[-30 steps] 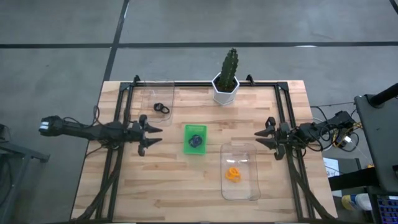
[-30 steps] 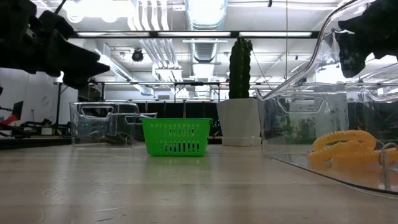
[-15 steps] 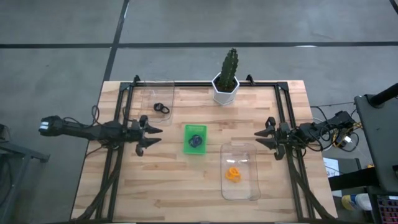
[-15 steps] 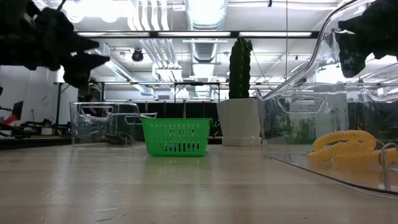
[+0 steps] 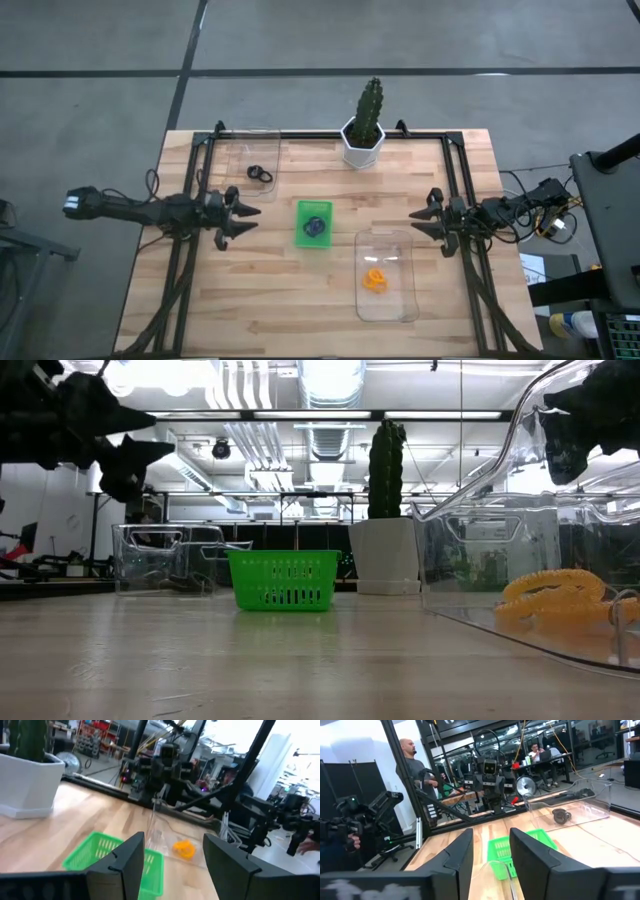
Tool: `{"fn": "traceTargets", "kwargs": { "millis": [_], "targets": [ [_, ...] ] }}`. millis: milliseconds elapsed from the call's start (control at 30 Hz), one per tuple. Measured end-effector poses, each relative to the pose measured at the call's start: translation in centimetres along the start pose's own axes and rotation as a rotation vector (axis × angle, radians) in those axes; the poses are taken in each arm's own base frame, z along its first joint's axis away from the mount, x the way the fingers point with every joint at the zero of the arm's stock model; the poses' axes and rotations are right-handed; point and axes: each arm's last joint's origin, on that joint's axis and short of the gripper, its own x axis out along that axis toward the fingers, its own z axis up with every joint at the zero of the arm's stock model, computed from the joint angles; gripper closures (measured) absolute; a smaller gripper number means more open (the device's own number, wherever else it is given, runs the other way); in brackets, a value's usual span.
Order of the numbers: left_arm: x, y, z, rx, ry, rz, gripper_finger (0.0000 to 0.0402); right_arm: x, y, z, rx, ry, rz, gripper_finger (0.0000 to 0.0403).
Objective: Sort spring keychains
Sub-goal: Return to Home Position
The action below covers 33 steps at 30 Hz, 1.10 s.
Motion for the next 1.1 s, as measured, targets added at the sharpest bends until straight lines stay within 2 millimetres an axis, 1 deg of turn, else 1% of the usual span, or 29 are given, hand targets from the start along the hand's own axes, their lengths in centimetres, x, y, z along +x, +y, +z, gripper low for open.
{"fn": "traceTargets", "kwargs": {
  "millis": [67,267,500,900,1100],
  "targets": [
    [-0.01,0.06,-0.12,0.02,0.002,0.004,0.0207,0.0,0.0,0.0,0.0,0.0,0.0,0.0284],
    [-0.01,0.09,-0.15,0.17,0.004,0.011,0.0207,0.0,0.0,0.01,0.0,0.0,0.0,0.0281],
    [-0.01,0.13,-0.27,0.123,0.017,0.015,0.0207,0.0,0.0,0.01,0.0,0.0,0.0,0.0273],
    [-0.01,0.13,-0.29,0.114,0.017,0.015,0.0207,0.0,0.0,0.01,0.0,0.0,0.0,0.0287],
    [-0.01,0.13,-0.29,0.114,0.017,0.015,0.0207,0.0,0.0,0.01,0.0,0.0,0.0,0.0282]
  ]
}}
